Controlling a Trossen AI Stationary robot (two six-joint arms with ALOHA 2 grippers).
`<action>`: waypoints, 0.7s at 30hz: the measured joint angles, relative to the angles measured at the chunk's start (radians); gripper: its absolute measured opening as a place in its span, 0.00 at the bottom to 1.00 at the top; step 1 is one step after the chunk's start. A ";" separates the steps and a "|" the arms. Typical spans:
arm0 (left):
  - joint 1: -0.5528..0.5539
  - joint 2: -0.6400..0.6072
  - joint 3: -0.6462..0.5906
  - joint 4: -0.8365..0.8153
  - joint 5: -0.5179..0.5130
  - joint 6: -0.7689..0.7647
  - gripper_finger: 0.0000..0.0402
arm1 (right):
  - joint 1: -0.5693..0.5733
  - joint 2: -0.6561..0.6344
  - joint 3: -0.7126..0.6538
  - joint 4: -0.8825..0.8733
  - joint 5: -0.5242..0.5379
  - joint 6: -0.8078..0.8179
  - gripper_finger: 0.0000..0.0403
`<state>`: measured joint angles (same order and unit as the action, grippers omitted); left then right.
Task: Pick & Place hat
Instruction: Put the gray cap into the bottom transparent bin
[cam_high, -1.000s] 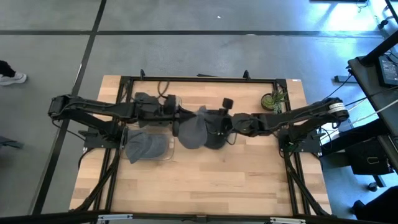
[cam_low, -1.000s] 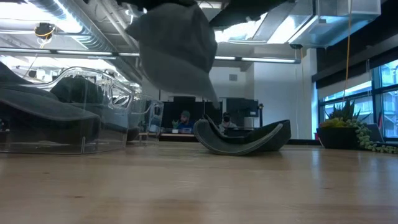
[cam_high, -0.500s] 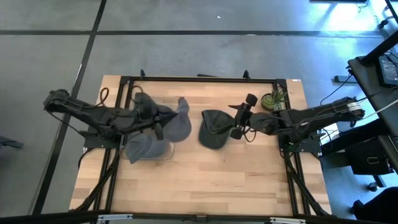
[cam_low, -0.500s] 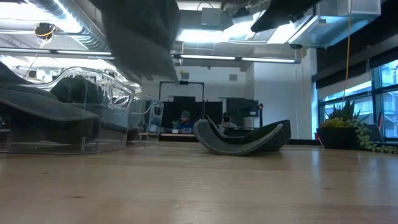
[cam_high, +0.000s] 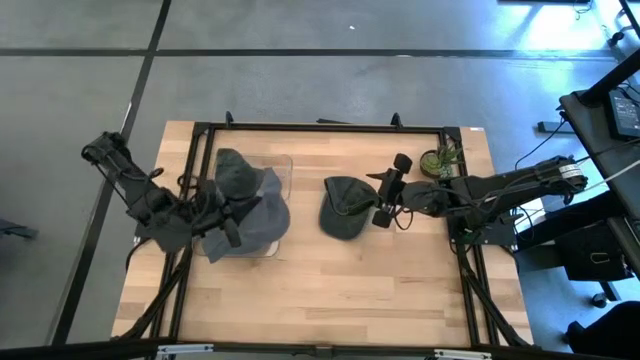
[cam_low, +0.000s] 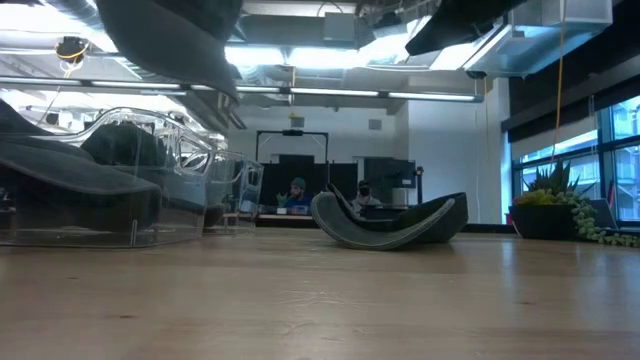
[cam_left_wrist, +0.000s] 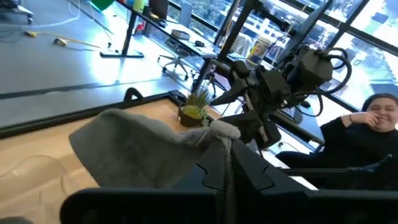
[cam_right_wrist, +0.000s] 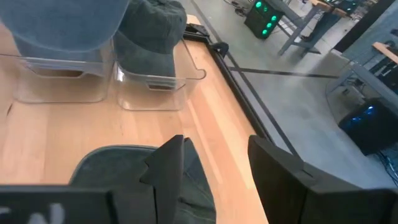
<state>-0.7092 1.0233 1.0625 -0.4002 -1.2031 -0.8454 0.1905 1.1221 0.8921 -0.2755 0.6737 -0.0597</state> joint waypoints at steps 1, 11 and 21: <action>-0.020 0.001 0.002 -0.033 -0.025 -0.019 0.01 | 0.000 0.000 0.000 0.000 -0.010 0.000 0.45; -0.109 0.025 0.003 -0.295 -0.080 -0.244 0.01 | 0.000 0.001 0.000 -0.007 -0.136 0.003 0.45; -0.107 0.030 0.003 -0.575 0.003 -0.530 0.01 | 0.000 0.001 0.000 -0.004 -0.152 0.030 0.45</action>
<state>-0.8165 1.0531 1.0660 -0.9752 -1.1996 -1.3756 0.1905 1.1233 0.8917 -0.2790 0.5220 -0.0299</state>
